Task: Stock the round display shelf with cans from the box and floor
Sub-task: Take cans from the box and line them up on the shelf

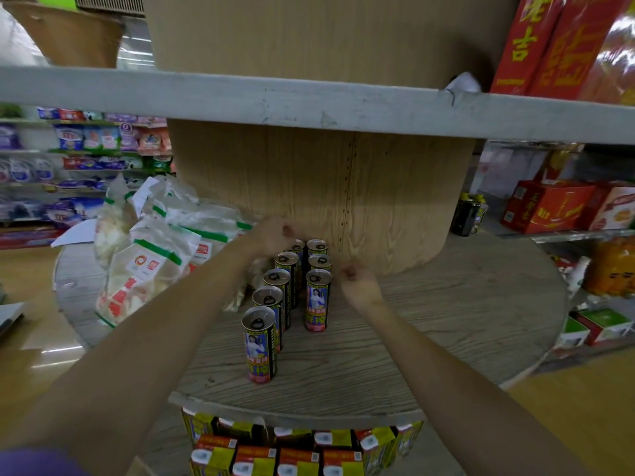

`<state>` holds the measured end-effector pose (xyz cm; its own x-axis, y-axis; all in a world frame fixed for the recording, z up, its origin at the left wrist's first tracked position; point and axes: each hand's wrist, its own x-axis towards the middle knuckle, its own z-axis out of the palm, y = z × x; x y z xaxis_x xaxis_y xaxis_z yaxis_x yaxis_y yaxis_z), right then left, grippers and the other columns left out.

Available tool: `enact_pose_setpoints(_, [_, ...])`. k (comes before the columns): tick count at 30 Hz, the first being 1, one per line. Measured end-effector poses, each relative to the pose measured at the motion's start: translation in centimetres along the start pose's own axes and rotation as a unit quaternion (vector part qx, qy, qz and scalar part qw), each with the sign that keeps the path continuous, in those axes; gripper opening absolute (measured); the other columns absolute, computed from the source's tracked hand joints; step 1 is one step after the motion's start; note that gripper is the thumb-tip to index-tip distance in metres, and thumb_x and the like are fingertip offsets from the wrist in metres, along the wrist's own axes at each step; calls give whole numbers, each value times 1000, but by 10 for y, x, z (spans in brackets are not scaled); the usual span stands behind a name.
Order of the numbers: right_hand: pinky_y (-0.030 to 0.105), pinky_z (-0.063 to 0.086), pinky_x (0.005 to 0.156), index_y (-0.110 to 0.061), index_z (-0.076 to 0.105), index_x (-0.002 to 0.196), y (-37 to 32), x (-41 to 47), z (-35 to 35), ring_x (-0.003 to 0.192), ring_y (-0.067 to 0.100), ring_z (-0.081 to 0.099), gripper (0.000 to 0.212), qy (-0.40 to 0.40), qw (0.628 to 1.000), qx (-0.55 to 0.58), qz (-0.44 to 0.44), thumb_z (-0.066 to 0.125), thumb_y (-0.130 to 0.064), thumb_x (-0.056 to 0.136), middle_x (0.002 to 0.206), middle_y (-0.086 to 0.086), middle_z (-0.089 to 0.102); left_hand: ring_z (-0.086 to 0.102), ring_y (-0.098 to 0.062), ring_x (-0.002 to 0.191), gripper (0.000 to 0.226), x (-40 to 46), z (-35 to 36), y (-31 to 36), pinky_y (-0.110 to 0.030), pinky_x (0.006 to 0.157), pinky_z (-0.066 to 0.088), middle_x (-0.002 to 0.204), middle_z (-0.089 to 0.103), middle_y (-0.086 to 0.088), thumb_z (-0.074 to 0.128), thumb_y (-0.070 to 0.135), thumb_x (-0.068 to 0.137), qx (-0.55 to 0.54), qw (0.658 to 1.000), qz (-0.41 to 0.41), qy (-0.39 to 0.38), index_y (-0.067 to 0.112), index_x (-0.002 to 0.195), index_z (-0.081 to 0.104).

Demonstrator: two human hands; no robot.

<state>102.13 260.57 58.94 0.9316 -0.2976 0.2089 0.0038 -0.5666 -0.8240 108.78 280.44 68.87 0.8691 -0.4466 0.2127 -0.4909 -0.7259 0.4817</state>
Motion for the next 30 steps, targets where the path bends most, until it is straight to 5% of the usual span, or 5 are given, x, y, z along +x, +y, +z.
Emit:
enact_pose_setpoints(6, [30,46,88,-11,61,117,-22,19,5,109,27,60,29,-31,998,-53,9,52,-30,98,114,11,66,66,-28,97,18,-14,6,-30,-40,92,53,99,72,-10,69,24,87,-13,992,-124,-1,6,89,73])
enact_pose_setpoints(11, [30,45,84,-11,59,124,-36,34,15,111,28,59,39,-102,988,-117,-2,49,-39,100,120,11,64,70,-29,87,74,16,45,-82,-48,80,58,83,71,-7,65,88,52,-78,981,-175,-8,19,77,68])
enact_pose_setpoints(19, [23,41,50,-9,69,94,-39,64,28,73,17,62,30,-87,982,-162,43,69,-36,80,91,10,70,61,-19,83,38,7,40,-44,-24,66,48,88,68,-11,74,37,85,-110,980,-161,-30,0,93,71])
enact_pose_setpoints(23, [30,49,59,-4,68,91,-42,69,33,80,21,67,36,-83,982,-168,31,74,-36,76,88,12,69,51,-18,84,14,20,50,-41,-4,46,37,73,50,-5,62,-2,92,-124,974,-186,-45,-4,78,59])
enact_pose_setpoints(30, [31,51,71,-8,66,106,-42,72,28,95,24,65,42,-134,971,-197,15,67,-44,85,100,9,68,70,-18,82,51,13,36,-50,-33,75,58,93,74,-6,84,48,68,-190,964,-176,-60,9,97,71])
